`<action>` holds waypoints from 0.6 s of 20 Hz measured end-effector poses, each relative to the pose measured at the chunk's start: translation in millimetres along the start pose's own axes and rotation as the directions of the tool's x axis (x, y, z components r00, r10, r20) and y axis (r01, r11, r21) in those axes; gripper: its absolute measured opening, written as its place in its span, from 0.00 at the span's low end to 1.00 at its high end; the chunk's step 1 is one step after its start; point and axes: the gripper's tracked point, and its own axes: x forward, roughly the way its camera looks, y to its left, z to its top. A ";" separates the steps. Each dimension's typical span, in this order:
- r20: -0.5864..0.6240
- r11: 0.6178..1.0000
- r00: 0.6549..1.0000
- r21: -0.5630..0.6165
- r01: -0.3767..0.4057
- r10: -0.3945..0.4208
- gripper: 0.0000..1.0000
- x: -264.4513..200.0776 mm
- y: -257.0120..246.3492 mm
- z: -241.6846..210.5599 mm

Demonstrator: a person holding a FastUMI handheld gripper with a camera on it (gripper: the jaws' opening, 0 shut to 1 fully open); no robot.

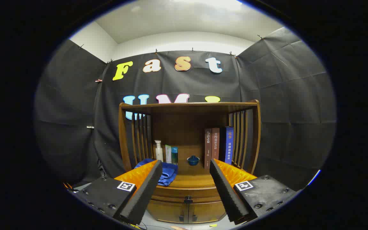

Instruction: Pull open the drawer, take out the items inside it, and place them on the countertop above the cabinet.

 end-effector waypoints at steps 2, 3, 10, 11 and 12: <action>0.005 1.000 1.000 0.005 0.001 -0.001 0.98 -0.6 -2.0 1.7; 0.006 1.000 1.000 0.007 0.001 -0.001 0.98 -0.6 -2.8 2.7; 0.003 1.000 1.000 0.002 -0.012 0.012 0.98 1.5 -3.7 2.1; 0.001 1.000 1.000 0.002 -0.007 0.007 0.98 2.3 -5.2 1.2; -0.003 1.000 1.000 0.003 -0.003 0.003 0.98 4.1 -4.8 -0.3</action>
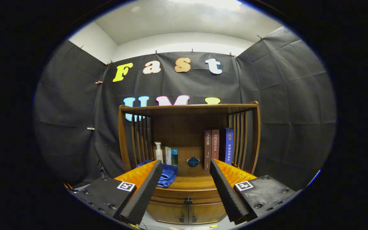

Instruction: Pull open the drawer, take out the items inside it, and place them on the countertop above the cabinet.

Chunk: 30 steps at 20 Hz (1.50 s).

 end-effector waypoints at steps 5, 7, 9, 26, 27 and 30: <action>-0.003 1.000 1.000 0.003 0.008 -0.008 0.98 4.6 0.5 -2.1; 0.005 1.000 1.000 0.002 0.007 -0.007 0.98 4.2 1.9 -1.0; 0.007 1.000 1.000 0.000 0.009 -0.009 0.98 5.4 0.6 -1.3; -0.203 1.000 0.979 0.003 0.018 -0.017 0.98 69.4 6.7 -151.8; -0.216 1.000 0.976 0.011 0.022 -0.019 0.98 73.6 6.6 -163.2; -0.261 0.999 0.965 0.031 0.030 -0.021 0.98 89.1 4.0 -200.5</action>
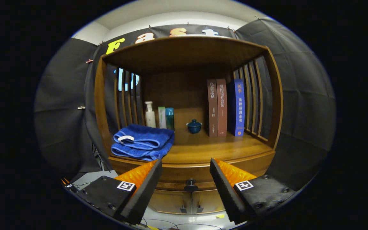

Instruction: Pull open the drawer, take out the items inside it, and place them on the countertop above the cabinet.

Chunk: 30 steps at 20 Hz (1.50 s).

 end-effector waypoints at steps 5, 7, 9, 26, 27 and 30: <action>-0.104 1.000 0.994 -0.003 0.016 -0.016 0.98 36.9 -2.5 -55.8; -0.160 0.999 0.987 -0.019 0.029 -0.031 0.98 46.9 -6.6 -81.2; -0.189 0.999 0.981 -0.033 0.034 -0.040 0.92 53.8 -7.3 -96.4; -0.270 0.999 0.962 -0.024 0.044 -0.048 0.37 68.3 -15.9 -130.5; -0.274 0.999 0.960 -0.027 0.045 -0.050 0.37 62.0 -15.6 -131.3; -0.285 0.998 0.957 -0.050 0.041 -0.054 0.37 35.3 -14.7 -134.9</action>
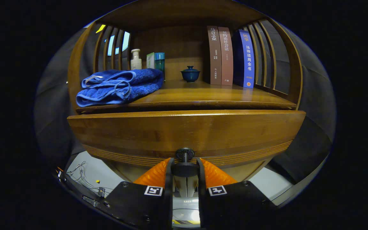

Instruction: Pull open the drawer, take out the items inside it, and place them on the countertop above the cabinet.

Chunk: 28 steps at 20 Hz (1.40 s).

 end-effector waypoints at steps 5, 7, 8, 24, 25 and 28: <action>-0.041 1.000 0.999 -0.012 -0.002 0.001 0.37 -48.7 -0.9 -23.5; -0.057 1.000 0.998 -0.013 0.002 -0.003 0.37 -68.5 -2.3 -33.3; -0.061 1.000 0.998 -0.014 0.009 -0.010 0.37 -77.3 -3.9 -37.3; -0.165 0.998 0.986 0.056 0.001 0.008 0.37 -129.6 -1.0 -75.2; -0.168 0.999 0.986 0.053 -0.001 0.010 0.37 -129.3 -0.9 -75.0; -0.166 0.996 0.986 0.087 -0.008 0.022 0.44 -137.1 -1.7 -71.1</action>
